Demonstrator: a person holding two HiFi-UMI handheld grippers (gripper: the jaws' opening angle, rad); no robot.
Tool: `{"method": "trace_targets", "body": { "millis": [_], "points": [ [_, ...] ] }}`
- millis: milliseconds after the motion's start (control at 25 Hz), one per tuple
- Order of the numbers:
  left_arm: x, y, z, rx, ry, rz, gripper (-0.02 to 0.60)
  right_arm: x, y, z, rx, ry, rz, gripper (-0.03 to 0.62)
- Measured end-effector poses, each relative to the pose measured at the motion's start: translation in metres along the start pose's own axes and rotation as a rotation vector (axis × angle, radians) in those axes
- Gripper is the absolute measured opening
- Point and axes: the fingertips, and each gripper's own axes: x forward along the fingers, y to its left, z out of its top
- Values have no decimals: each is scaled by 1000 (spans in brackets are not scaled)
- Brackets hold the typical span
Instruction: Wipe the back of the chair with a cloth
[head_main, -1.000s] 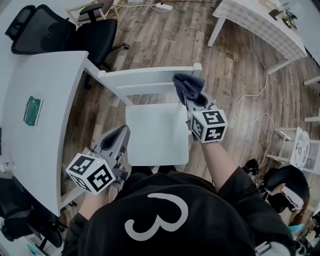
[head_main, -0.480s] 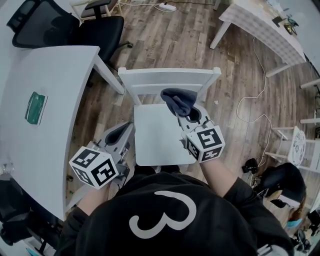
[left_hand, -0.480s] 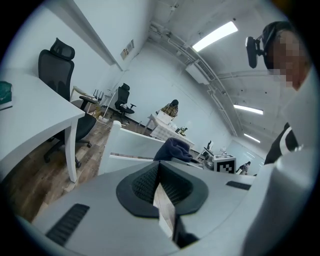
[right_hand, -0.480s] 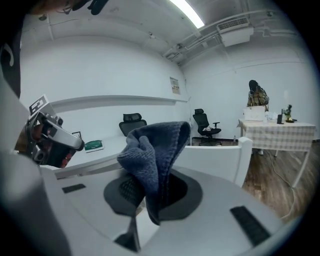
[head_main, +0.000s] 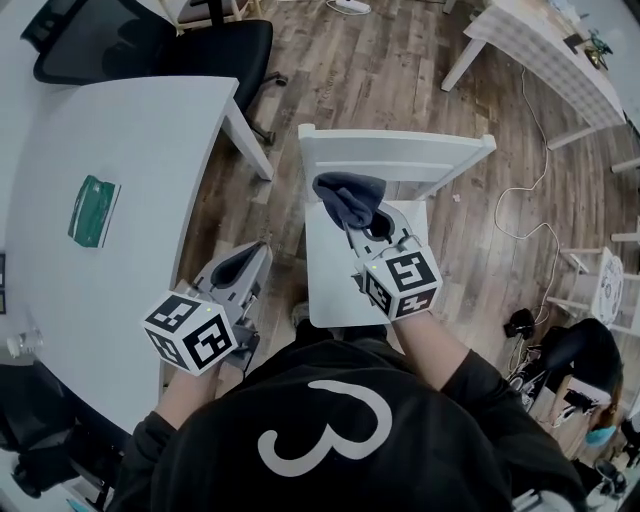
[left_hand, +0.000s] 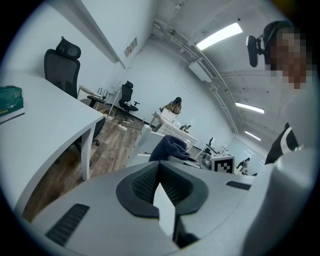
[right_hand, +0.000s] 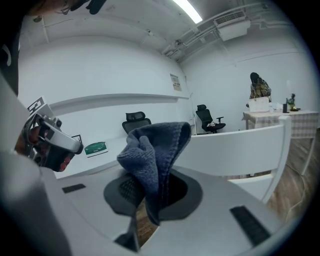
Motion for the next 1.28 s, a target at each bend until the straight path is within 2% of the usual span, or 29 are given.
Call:
{"method": "trace_targets", "body": {
  "millis": [440, 800, 1280],
  "points": [
    [-35, 53, -2, -9, 19, 35, 14, 65, -6, -23, -11, 33, -108, 52],
    [-40, 64, -6, -27, 19, 59, 14, 96, -29, -41, -18, 76, -188, 52],
    [-37, 54, -19, -45, 23, 100, 14, 108, -39, -43, -10, 96, -171, 52]
  ]
}}
